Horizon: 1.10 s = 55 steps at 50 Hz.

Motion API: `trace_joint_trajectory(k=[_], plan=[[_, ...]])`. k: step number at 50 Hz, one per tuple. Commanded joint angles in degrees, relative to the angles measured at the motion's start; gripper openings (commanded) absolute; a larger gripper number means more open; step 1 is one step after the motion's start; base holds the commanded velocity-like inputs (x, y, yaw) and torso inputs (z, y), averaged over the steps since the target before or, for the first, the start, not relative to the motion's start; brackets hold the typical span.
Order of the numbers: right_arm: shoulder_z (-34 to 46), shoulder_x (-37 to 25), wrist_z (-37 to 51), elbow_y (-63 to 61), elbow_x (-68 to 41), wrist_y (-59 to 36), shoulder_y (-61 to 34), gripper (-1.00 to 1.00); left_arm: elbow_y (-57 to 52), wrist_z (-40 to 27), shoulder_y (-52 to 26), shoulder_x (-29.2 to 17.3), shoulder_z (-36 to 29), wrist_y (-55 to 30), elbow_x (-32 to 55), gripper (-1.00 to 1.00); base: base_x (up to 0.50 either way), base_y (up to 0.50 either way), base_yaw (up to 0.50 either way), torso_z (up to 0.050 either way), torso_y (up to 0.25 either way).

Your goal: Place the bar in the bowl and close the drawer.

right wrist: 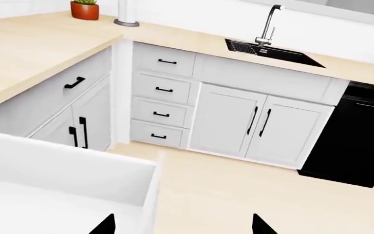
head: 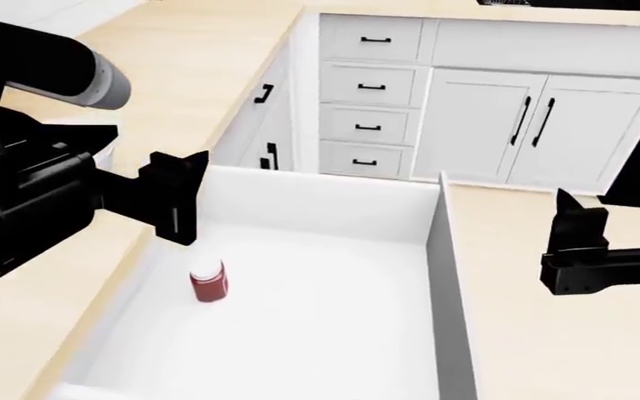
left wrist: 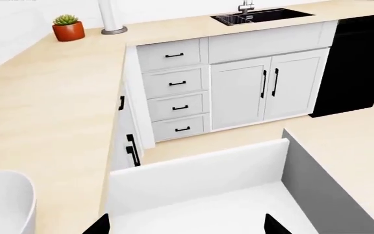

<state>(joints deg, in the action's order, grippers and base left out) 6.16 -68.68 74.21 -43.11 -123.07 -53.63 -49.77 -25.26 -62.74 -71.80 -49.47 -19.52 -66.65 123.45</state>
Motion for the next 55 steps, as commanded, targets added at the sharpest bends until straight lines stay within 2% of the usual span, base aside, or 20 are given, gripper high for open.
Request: trace_joint_trajectory(k=[1,12,23,35,37,39,42,47,55], plan=[[0.5,0.2,0.0,0.2,0.0,0.2,-0.1,1.00,-0.1,0.4,0.2,-0.3,-0.1,0.2,-0.3,1.00,0.00,0.00,-0.50,0.000,0.000],[1.9,0.5,0.5,0.5,0.1,-0.3,-0.8,1.00,-0.2,1.0,0.8,-0.6,0.0,0.4,-0.8,1.00,-0.01,0.00,0.00,0.000,0.000],[0.3,0.1,-0.9,0.3,0.0,0.6,0.8,1.00,-0.4,0.8,0.5,-0.8,-0.4,0.8,-0.4,1.00,0.12,-0.35,0.00,0.000,0.000],[-3.6,-1.8,-4.5,2.4,1.8,0.9,5.0,1.00,-0.4,1.1,0.5,-1.1,-0.5,1.1,-0.3,1.00,0.00,-0.01,0.00,0.000,0.001],[-5.4,-2.4,-6.0,3.7,2.8,0.8,7.2,1.00,-0.4,1.3,0.5,-1.0,-0.5,1.1,-0.5,1.00,0.00,0.00,0.00,0.000,0.000],[-18.9,-2.1,-12.0,8.2,6.8,-1.8,19.1,1.00,0.1,1.5,0.2,-0.4,-1.1,0.8,-1.0,1.00,0.00,0.00,0.00,0.000,0.000],[-28.6,-0.2,-15.0,11.1,9.6,-5.5,26.0,1.00,0.4,1.7,0.1,0.0,-1.4,0.7,-1.3,1.00,0.00,0.00,0.00,0.000,0.000],[-37.9,2.2,-17.5,13.2,11.9,-10.0,31.5,1.00,0.6,2.0,0.2,0.3,-1.7,0.6,-1.8,1.00,0.00,0.00,0.00,0.000,0.000],[-48.2,6.2,-20.7,15.1,14.2,-15.3,37.0,1.00,0.9,2.2,0.0,0.8,-2.4,0.6,-2.2,1.00,0.00,0.00,0.00,0.000,0.000]])
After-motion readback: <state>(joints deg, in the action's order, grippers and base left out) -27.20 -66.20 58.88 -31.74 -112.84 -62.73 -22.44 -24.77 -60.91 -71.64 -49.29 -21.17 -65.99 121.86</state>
